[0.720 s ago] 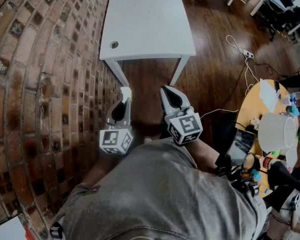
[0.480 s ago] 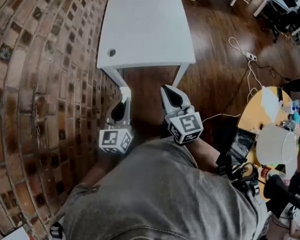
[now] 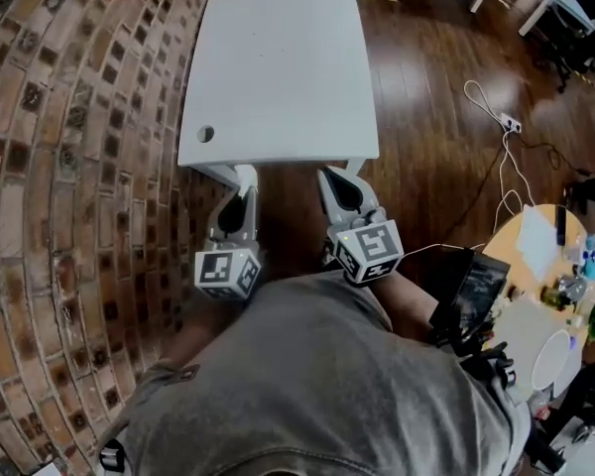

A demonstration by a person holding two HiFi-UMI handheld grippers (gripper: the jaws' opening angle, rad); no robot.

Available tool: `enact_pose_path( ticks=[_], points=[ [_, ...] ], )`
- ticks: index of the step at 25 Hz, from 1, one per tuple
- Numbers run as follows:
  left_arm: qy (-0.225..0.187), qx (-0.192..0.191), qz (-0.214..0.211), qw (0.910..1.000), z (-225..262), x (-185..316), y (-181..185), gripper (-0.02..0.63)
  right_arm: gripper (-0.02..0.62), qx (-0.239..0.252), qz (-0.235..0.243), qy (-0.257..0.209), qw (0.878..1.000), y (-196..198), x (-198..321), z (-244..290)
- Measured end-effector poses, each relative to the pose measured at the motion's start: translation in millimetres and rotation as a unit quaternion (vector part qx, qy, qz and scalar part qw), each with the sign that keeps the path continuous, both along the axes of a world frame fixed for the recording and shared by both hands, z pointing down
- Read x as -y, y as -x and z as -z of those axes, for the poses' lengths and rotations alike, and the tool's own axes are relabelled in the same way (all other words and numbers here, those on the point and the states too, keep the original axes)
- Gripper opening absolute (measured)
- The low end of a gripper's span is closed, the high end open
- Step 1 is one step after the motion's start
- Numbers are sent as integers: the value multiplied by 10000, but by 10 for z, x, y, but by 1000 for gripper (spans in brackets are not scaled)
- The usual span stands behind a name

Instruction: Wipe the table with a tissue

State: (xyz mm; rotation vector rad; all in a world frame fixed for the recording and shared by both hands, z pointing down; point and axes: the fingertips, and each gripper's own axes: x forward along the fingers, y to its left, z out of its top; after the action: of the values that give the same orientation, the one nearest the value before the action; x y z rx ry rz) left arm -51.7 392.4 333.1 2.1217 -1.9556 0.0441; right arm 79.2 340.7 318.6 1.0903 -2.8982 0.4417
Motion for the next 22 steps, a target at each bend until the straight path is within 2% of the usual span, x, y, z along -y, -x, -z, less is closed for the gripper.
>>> enact_pose_path(
  ticks=[11,17,22],
  points=[
    [133,-31,174,9998,-65,651,-44,40,14,-30,182,188,9997,-8,634,-97],
    [115,-52,243,9996,-148,966,241,40,14,-156,149,236,9995,182,951,-180],
    [52,-229,264,9994,-185,1340,579,40,14,-308,88,216,9993,442,1280,-186]
  ],
)
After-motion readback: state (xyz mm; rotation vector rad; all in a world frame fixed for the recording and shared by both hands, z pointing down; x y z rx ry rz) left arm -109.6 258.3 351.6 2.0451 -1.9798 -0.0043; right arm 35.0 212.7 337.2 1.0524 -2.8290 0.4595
